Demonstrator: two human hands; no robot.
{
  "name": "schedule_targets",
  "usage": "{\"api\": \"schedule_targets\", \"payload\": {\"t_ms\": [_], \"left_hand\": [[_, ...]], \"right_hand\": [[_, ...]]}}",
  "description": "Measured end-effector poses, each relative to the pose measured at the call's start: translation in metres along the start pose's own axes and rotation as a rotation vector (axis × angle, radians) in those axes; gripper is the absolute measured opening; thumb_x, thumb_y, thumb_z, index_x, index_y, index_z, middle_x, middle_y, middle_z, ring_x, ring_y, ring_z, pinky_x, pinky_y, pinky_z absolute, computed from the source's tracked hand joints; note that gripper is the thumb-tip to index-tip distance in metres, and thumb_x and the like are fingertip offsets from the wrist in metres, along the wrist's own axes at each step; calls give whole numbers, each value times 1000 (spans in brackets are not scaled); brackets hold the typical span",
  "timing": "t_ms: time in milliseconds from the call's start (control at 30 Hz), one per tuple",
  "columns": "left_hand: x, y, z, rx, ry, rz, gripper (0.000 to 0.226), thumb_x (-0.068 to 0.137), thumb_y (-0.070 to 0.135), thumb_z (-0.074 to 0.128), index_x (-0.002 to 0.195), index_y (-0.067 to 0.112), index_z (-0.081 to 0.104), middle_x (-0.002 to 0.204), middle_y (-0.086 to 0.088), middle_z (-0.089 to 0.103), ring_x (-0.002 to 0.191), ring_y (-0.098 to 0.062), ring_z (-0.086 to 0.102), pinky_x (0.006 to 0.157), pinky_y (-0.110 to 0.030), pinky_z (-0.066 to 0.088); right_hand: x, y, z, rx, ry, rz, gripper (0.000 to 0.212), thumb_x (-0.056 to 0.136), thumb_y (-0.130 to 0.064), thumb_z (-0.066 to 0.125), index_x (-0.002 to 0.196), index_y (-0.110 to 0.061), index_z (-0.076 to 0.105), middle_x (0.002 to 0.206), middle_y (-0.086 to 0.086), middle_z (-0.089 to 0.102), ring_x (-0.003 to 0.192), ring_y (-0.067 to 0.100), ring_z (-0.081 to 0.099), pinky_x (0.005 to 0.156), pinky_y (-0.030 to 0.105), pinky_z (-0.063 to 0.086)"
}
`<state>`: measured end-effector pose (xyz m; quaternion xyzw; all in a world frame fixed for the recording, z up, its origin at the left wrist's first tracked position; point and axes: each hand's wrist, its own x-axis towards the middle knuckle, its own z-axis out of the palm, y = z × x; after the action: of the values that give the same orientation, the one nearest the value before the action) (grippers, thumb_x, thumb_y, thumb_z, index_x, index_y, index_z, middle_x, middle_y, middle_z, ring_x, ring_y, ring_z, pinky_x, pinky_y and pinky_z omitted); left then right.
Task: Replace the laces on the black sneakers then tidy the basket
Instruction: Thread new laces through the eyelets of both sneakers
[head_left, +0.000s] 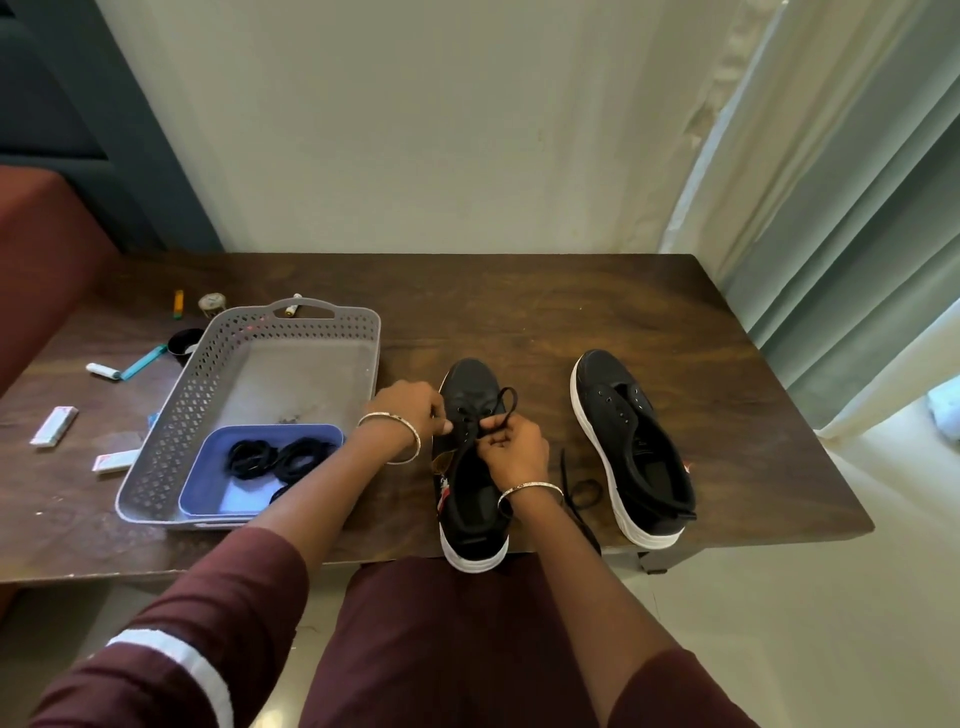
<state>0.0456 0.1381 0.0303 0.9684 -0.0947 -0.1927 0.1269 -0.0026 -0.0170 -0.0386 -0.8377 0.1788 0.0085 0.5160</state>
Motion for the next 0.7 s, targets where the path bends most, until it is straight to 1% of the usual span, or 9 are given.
{"api": "schedule_targets", "payload": {"t_ms": [100,167,200,267,333,433,533,633,700], "left_hand": [[1,-1,-9,-87,11,73,17,90,36,70,90,20,76,94,3,72,90,-18,66,87,-38,53],[-3,4,-20,-350,14,130,15,91,28,69,90,16,77,84,9,72,81,-6,64,86,-33,52],[-8,9,-29,-539,20,120,15,94,24,66,89,14,75,74,13,69,70,-1,59,77,-28,50],[-16,20,-49,-925,5,65,22,100,20,55,83,14,68,71,10,68,62,-4,53,61,-24,41],[-17,23,-68,-1213,2,83,29,103,20,47,76,15,57,83,-1,73,72,-9,61,60,-24,43],[-22,28,-73,-1419,33,29,34,102,20,46,68,16,44,56,-1,47,46,-12,48,54,-25,45],[-18,22,-49,-1242,87,-50,35,99,21,54,66,18,42,50,5,33,37,-8,29,43,-24,37],[-8,4,-22,-612,206,-5,24,88,24,72,76,18,52,63,5,52,52,-8,47,48,-22,36],[-8,-4,-9,-399,132,34,21,84,26,76,94,23,58,84,4,61,71,-9,56,56,-20,39]], "right_hand": [[0,1,0,6,-8,-3,24,77,0,68,85,-22,66,60,-8,63,57,4,59,76,26,54],[0,2,0,10,-13,-1,23,78,0,69,86,-21,66,58,-9,61,55,2,57,76,28,54],[0,2,-1,12,-16,1,22,78,-1,70,86,-21,66,57,-9,61,53,1,56,74,27,53],[-1,1,-2,21,-30,8,21,76,-3,73,89,-17,65,57,-10,60,50,-3,53,70,22,50],[-3,-1,-2,28,-51,5,27,73,-4,78,93,-15,64,63,-8,63,53,-2,55,67,16,48],[-7,-2,-2,0,-72,-32,38,69,-9,84,98,-15,59,72,-5,64,58,3,55,60,8,43],[-11,-1,-1,-69,-81,-92,48,68,-11,85,105,-14,55,74,-6,59,63,4,52,57,9,40],[-16,-2,-1,-127,-72,-157,55,67,-15,85,109,-14,50,81,-6,55,74,10,54,58,11,38],[-19,-2,0,-133,-10,-207,57,64,-19,87,104,-18,47,85,-6,53,81,13,54,63,13,41]]}}
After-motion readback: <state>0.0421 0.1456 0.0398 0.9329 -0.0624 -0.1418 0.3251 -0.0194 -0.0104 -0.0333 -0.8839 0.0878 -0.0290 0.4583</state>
